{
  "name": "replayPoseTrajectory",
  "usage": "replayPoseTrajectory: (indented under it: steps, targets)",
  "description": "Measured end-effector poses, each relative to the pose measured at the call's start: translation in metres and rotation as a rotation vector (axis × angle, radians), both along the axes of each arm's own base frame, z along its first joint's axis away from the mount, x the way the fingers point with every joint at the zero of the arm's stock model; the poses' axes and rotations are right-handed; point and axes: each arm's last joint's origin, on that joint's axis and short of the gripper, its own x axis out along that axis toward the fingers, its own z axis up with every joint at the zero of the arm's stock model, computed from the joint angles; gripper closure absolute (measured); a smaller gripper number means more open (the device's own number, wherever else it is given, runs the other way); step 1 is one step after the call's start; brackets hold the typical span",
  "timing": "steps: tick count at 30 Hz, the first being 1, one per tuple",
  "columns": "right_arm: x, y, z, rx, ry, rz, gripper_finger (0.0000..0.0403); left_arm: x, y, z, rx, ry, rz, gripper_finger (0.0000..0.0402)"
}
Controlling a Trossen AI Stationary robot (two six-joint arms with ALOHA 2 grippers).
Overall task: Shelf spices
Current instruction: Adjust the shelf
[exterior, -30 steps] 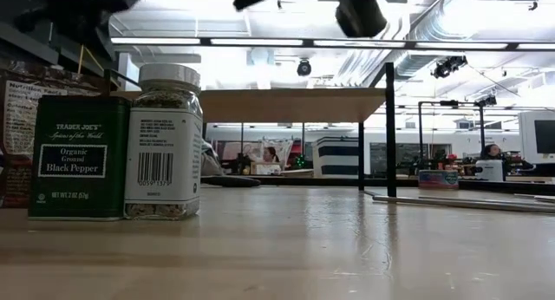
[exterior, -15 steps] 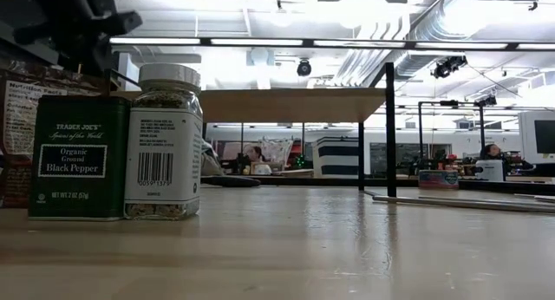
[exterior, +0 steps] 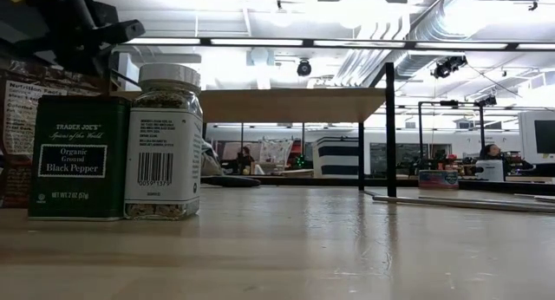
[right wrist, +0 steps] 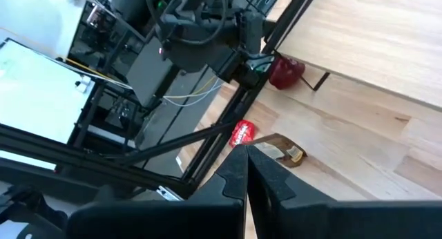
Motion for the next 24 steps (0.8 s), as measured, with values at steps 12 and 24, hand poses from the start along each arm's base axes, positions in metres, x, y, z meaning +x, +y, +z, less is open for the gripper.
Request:
replayPoseTrajectory:
  steps: [12,24]
  targets:
    - [-0.001,-0.001,0.001,-0.011,-0.003,-0.006,0.0403,0.009,-0.01,0.001,-0.022,-0.097,-0.078,0.0401]
    - [-0.001,-0.001,0.0,-0.025,0.007,-0.006,0.0403,0.015,-0.028,0.003,-0.082,-0.198,-0.154,0.0401]
